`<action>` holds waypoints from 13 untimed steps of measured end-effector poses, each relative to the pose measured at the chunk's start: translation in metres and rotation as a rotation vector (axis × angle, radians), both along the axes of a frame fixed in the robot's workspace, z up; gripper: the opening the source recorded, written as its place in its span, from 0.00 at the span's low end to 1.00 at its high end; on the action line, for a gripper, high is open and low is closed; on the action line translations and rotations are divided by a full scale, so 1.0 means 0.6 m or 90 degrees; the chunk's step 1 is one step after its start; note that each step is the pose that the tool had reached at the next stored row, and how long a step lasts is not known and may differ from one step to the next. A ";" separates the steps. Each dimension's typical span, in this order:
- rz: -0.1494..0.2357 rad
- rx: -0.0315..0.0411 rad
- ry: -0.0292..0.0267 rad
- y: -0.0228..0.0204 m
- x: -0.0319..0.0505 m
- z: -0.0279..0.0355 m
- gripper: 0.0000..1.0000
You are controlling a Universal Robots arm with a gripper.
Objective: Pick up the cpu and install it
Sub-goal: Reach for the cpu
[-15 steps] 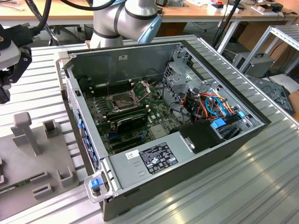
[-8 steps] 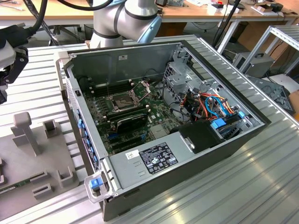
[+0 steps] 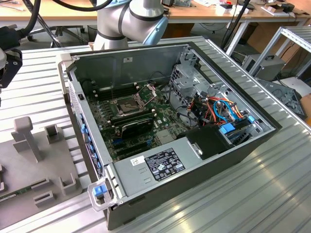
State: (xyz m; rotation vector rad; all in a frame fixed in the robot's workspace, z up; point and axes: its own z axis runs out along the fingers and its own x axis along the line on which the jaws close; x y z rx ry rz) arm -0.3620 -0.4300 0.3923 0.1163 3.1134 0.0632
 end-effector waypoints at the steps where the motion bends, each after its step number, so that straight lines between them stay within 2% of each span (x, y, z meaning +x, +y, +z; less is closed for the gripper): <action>1: 0.000 0.0000 -0.0001 0.0000 0.000 0.000 0.11; 13: 0.000 0.0000 0.0000 0.0000 -0.001 0.000 0.11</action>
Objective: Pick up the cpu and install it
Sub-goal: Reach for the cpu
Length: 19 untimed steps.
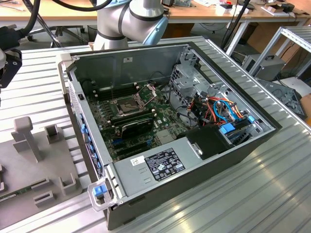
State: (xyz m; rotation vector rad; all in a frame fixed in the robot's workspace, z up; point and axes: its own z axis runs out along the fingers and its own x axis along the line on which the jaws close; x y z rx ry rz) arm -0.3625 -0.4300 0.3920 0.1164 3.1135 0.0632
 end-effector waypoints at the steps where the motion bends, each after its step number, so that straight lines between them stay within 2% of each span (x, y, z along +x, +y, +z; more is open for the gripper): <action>1: 0.000 0.0001 -0.0001 0.0000 0.000 -0.001 0.11; 10: 0.000 0.0000 0.0000 0.0002 -0.002 -0.021 0.11; 19: 0.000 0.0001 -0.0001 0.0000 -0.027 -0.044 0.11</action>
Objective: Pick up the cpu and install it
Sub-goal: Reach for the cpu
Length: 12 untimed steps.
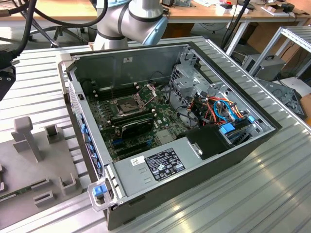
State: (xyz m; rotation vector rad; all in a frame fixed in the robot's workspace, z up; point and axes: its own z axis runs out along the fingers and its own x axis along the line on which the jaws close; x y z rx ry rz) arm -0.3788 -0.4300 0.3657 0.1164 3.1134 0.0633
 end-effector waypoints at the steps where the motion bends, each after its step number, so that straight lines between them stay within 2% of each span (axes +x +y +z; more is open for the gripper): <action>1: 0.000 0.0000 0.0001 0.0000 -0.002 -0.002 0.11; 12: 0.000 0.0000 0.0000 0.0000 -0.033 -0.027 0.11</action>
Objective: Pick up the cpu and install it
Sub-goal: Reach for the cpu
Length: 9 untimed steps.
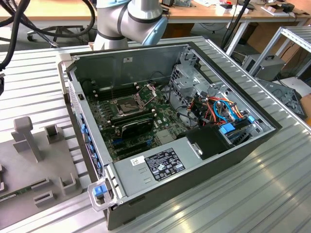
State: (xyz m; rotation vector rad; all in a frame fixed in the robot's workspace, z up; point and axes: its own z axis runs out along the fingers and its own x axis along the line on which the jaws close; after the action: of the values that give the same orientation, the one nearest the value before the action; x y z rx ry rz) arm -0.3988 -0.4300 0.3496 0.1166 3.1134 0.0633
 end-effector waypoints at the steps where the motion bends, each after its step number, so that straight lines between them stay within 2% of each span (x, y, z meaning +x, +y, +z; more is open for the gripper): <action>1: 0.000 0.0000 0.0000 0.0000 -0.002 -0.002 0.11; 6: 0.000 0.0000 0.0000 0.0000 -0.018 -0.014 0.11; 9: 0.000 0.0001 -0.0001 -0.0001 -0.023 -0.019 0.11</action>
State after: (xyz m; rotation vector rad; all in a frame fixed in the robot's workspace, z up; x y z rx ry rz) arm -0.4124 -0.4300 0.3384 0.1163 3.1133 0.0635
